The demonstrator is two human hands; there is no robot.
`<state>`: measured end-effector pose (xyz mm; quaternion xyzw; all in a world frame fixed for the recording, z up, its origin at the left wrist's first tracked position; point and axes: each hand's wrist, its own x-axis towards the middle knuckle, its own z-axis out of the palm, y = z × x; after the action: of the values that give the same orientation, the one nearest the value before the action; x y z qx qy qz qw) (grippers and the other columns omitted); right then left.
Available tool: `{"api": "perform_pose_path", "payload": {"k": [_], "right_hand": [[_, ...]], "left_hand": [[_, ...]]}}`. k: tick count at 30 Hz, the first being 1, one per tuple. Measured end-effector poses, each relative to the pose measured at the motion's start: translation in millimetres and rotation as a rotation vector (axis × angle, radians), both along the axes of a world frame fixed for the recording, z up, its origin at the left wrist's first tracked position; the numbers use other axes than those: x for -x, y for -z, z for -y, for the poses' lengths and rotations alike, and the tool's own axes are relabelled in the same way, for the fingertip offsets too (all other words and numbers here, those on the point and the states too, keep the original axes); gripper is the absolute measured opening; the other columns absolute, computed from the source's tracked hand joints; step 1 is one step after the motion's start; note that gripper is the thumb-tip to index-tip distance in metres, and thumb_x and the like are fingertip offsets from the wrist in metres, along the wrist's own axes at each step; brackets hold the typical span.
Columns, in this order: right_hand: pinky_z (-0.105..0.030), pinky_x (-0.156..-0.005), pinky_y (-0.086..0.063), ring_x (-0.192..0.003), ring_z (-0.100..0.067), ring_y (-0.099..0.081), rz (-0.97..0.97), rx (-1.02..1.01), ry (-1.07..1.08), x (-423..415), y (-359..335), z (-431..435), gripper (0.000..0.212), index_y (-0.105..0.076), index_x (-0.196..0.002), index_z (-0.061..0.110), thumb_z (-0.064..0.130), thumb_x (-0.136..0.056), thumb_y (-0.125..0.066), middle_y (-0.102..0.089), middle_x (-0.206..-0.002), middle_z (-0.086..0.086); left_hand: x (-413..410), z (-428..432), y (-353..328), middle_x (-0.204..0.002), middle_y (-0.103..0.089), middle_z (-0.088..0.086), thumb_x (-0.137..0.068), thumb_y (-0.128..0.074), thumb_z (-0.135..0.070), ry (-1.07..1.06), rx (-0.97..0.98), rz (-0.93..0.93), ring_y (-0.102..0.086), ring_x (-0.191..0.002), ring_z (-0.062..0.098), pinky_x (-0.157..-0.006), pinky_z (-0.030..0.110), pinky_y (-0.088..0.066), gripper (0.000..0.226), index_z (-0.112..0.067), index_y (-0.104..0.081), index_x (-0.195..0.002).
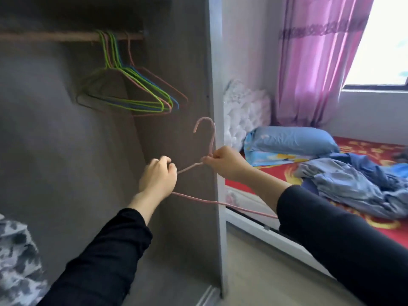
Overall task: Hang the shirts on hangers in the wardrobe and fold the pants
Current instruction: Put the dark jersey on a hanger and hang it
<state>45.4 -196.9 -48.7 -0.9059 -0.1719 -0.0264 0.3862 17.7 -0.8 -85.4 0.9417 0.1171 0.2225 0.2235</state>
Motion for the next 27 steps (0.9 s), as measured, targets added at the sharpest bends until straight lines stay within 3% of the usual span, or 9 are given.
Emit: {"api": "perform_pose_path", "payload": {"k": [4,8,13,18,22,25,27], "right_hand": [[-0.024,-0.042,-0.029,-0.043,-0.012,-0.043,-0.002,0.082,0.175,2.5,20.5,112.6,0.044,-0.049,-0.05,0.014,0.035,-0.088,-0.059,-0.042,-0.043,0.006],[-0.031,-0.054,-0.042,-0.055,-0.019,-0.052,-0.009,0.172,0.337,2.7,41.0,240.0,0.041,-0.049,-0.051,0.012,0.033,-0.084,-0.059,-0.053,-0.054,-0.001],[-0.02,-0.045,-0.035,-0.055,-0.011,-0.055,-0.083,0.186,0.501,3.3,59.7,405.5,0.029,-0.065,-0.065,0.014,0.032,-0.087,-0.06,-0.057,-0.056,0.006],[-0.027,-0.064,-0.045,-0.074,-0.02,-0.063,-0.144,0.18,0.658,1.7,72.0,548.9,0.028,-0.071,-0.077,0.007,0.031,-0.087,-0.062,-0.068,-0.075,-0.007],[-0.029,-0.073,-0.047,-0.081,-0.025,-0.064,-0.177,0.138,0.751,-5.0,87.6,643.5,0.029,-0.064,-0.067,0.009,0.029,-0.089,-0.062,-0.065,-0.074,-0.007],[-0.042,-0.088,-0.051,-0.093,-0.035,-0.066,-0.218,0.062,0.805,-17.2,103.8,702.0,0.025,-0.067,-0.082,0.003,0.026,-0.091,-0.06,-0.07,-0.088,-0.016],[-0.037,-0.084,-0.051,-0.091,-0.033,-0.066,-0.214,0.075,0.854,-30.3,116.0,738.9,0.027,-0.067,-0.08,0.002,0.026,-0.09,-0.06,-0.071,-0.088,-0.018]], "left_hand": [[-24.3,112.9,26.5,-0.124,-0.056,0.009,-0.096,-0.036,-0.029,0.186,0.0,-0.066,-0.051,-0.111,0.029,-0.084,0.036,-0.041,0.033,-0.02,-0.058,-0.12],[-57.4,239.9,43.8,-0.128,-0.054,0.007,-0.097,-0.036,-0.03,0.362,-0.015,-0.123,-0.051,-0.115,0.027,-0.09,0.035,-0.041,0.034,-0.02,-0.056,-0.123],[-93.5,418.9,59.4,-0.128,-0.053,0.011,-0.097,-0.037,-0.03,0.585,-0.016,-0.181,-0.049,-0.117,0.03,-0.092,0.039,-0.042,0.034,-0.016,-0.056,-0.121],[-112.5,580.4,74.8,-0.124,-0.053,0.015,-0.097,-0.036,-0.03,0.749,0.012,-0.264,-0.05,-0.114,0.033,-0.09,0.04,-0.044,0.033,-0.012,-0.056,-0.116],[-132.5,679.9,88.7,-0.121,-0.054,0.014,-0.097,-0.036,-0.029,0.848,-0.024,-0.292,-0.049,-0.114,0.032,-0.09,0.041,-0.043,0.03,-0.011,-0.055,-0.112],[-153.8,742.4,100.1,-0.123,-0.053,0.013,-0.097,-0.035,-0.029,0.905,-0.058,-0.32,-0.048,-0.115,0.031,-0.091,0.041,-0.042,0.031,-0.012,-0.054,-0.115],[-172.0,782.7,109.0,-0.123,-0.052,0.013,-0.097,-0.035,-0.03,0.943,-0.082,-0.334,-0.048,-0.116,0.031,-0.094,0.043,-0.042,0.032,-0.012,-0.054,-0.116]]}}
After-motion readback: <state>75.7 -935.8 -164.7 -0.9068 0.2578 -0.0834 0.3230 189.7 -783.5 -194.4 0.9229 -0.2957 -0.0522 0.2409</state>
